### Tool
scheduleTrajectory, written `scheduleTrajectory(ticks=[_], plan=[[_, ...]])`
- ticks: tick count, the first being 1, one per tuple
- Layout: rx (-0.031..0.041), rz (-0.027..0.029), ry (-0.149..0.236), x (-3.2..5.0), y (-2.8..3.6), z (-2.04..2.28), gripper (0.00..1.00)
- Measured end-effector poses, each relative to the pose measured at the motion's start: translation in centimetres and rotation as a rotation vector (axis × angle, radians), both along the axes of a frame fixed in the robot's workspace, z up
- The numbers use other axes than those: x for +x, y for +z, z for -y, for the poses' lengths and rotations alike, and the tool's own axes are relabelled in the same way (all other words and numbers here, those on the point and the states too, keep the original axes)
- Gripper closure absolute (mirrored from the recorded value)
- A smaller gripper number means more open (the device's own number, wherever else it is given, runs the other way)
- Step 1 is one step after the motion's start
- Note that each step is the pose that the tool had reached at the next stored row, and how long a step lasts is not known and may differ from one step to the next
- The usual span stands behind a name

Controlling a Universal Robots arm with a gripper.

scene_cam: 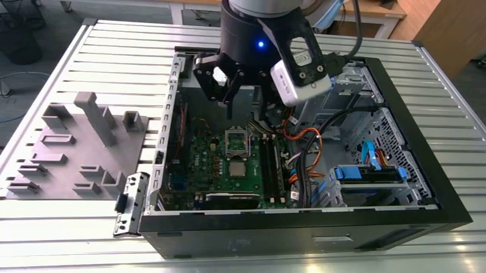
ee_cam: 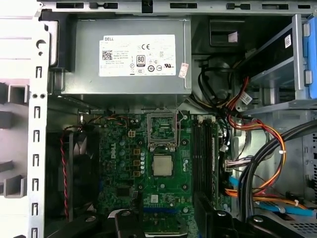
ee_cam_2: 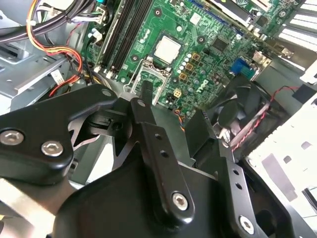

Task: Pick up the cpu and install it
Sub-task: 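Place the cpu into insertion slot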

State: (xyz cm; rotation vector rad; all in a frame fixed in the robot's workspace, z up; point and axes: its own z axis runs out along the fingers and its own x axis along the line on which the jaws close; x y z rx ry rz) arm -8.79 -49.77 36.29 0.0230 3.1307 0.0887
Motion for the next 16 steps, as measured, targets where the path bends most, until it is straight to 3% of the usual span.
scheduleTrajectory(ticks=[11, 16], plan=[[0.0000, 0.0000, 0.000, -0.01, -2.01, 0.00, 0.47], [-0.0003, -0.0001, 0.000, 0.00, -2.21, 0.00, 0.47]])
